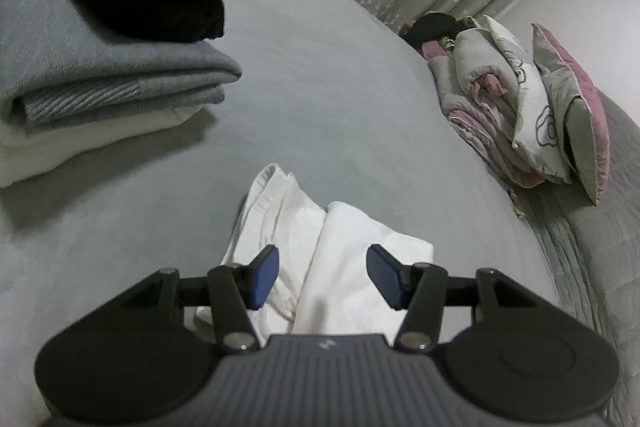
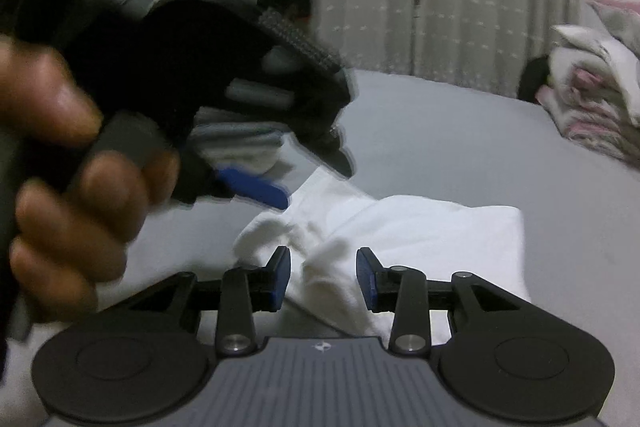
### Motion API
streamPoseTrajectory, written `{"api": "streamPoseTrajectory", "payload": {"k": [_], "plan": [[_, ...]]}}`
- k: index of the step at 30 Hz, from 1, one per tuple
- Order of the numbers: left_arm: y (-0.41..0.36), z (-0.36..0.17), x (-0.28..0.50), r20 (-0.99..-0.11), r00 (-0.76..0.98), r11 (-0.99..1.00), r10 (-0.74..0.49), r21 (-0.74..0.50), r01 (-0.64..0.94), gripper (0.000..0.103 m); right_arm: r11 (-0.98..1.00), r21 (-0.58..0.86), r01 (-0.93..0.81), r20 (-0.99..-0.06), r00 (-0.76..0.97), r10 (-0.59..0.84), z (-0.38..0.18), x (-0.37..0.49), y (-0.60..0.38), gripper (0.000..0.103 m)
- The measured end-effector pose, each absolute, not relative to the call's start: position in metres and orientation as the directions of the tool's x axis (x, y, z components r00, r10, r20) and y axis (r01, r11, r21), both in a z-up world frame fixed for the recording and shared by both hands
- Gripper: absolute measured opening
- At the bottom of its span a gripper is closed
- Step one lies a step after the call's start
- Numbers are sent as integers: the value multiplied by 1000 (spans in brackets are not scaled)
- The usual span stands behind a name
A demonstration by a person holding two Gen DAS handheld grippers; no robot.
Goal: Fold clothes
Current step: 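Grasp the trousers with the left tool beside the right tool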
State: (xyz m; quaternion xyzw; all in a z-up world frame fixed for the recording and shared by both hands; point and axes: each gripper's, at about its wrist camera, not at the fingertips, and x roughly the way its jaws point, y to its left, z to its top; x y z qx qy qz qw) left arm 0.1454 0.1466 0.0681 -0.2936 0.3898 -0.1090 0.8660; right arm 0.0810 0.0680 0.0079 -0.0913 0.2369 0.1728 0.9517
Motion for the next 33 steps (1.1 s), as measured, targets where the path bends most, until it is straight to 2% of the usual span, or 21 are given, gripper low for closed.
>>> {"api": "streamPoseTrajectory", "payload": {"k": [3, 4, 8, 16, 22, 27, 29, 30, 31, 33], "plan": [[144, 70, 147, -609, 673, 813, -421, -582, -18, 49, 924, -127, -362, -492, 831, 259, 0, 85, 74, 33], [142, 69, 148, -611, 670, 816, -421, -578, -13, 48, 923, -138, -359, -495, 832, 249, -2, 86, 75, 22], [138, 66, 152, -616, 657, 820, -434, -573, 5, 48, 917, -157, -368, -504, 828, 246, -8, 88, 75, 9], [126, 56, 172, -610, 616, 802, -498, -594, 61, 48, 932, -186, -311, -377, 899, 225, 6, 75, 73, 7], [139, 45, 183, -601, 584, 764, -546, -643, 53, 48, 942, -151, -299, -363, 903, 229, 7, 74, 66, 7], [123, 42, 190, -637, 543, 792, -548, -603, 92, 48, 935, -148, -323, -353, 900, 256, 11, 70, 66, 7], [112, 41, 193, -656, 525, 810, -543, -575, 119, 40, 930, -154, -333, -346, 900, 265, 11, 67, 66, 7], [109, 39, 194, -668, 516, 818, -536, -563, 121, 20, 929, -156, -337, -342, 900, 269, 11, 66, 66, 7], [107, 37, 194, -677, 510, 824, -531, -554, 122, 10, 928, -154, -340, -340, 900, 273, 11, 64, 66, 7], [112, 38, 192, -667, 528, 824, -526, -555, 120, 9, 926, -155, -343, -337, 900, 277, 12, 64, 67, 7]]}}
